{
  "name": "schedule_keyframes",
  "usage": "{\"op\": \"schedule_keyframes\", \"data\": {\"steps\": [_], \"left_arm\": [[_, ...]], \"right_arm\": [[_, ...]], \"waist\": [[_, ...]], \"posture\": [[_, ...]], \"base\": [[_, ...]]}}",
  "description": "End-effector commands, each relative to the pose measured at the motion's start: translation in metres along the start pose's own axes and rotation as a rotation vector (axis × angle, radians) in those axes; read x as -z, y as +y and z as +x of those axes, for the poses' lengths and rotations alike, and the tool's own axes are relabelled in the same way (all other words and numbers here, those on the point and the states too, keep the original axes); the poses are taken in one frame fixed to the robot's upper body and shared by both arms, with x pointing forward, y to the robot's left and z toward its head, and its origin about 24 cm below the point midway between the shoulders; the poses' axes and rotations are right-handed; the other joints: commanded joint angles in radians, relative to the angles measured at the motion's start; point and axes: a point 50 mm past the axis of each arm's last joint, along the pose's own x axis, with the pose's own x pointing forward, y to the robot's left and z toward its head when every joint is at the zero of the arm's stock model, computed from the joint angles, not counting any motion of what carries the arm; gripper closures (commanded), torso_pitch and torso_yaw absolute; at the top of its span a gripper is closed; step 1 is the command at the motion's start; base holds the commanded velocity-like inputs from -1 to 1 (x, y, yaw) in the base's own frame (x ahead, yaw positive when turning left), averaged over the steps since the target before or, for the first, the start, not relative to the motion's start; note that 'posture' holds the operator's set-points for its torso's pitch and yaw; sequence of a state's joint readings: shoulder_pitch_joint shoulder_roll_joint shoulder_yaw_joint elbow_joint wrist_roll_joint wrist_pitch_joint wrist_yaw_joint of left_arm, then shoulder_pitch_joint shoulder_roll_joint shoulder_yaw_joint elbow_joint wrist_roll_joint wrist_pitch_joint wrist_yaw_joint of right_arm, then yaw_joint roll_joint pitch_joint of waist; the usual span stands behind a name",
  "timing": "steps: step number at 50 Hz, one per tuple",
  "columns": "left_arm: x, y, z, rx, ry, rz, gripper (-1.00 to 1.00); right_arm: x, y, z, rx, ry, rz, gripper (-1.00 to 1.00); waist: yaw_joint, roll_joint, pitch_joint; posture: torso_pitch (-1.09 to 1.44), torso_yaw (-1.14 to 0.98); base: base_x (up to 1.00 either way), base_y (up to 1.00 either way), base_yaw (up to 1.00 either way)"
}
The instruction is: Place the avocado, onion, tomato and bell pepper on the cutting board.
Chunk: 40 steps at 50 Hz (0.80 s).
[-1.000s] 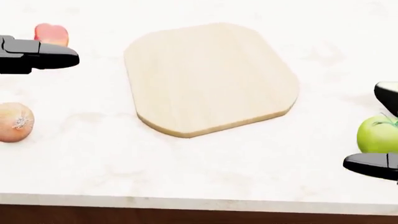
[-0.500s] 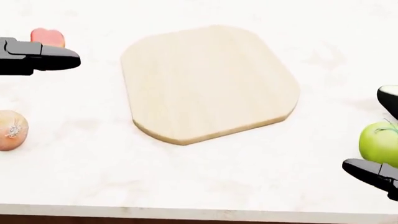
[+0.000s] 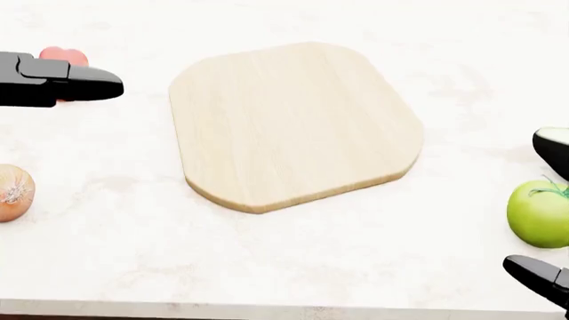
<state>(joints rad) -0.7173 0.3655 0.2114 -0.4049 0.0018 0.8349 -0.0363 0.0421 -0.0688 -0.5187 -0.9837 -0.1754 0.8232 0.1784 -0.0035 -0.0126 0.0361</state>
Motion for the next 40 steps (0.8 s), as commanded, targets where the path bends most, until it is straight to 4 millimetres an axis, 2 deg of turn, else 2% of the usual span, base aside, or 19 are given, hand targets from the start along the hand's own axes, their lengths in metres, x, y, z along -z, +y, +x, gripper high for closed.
{"op": "schedule_keyframes", "data": {"steps": [1, 34, 40], "left_arm": [[-0.017, 0.005, -0.001, -0.024, -0.085, 0.008, -1.00], [-0.014, 0.007, -0.002, -0.028, -0.080, 0.014, -1.00], [-0.013, 0.009, -0.004, -0.032, -0.078, 0.015, -1.00]], "right_arm": [[-0.009, 0.000, 0.001, 0.008, -0.072, -0.012, -0.62], [0.006, 0.006, 0.019, 0.000, -0.020, -0.039, -0.58], [0.006, 0.006, 0.019, -0.004, -0.013, -0.044, -0.51]], "waist": [[0.001, 0.001, -0.018], [0.004, 0.001, -0.021], [0.005, 0.000, -0.022]], "posture": [[0.00, 0.00], [0.00, 0.00], [0.00, 0.00]], "base": [[0.00, 0.00, 0.00], [0.00, 0.00, 0.00], [0.00, 0.00, 0.00]]}}
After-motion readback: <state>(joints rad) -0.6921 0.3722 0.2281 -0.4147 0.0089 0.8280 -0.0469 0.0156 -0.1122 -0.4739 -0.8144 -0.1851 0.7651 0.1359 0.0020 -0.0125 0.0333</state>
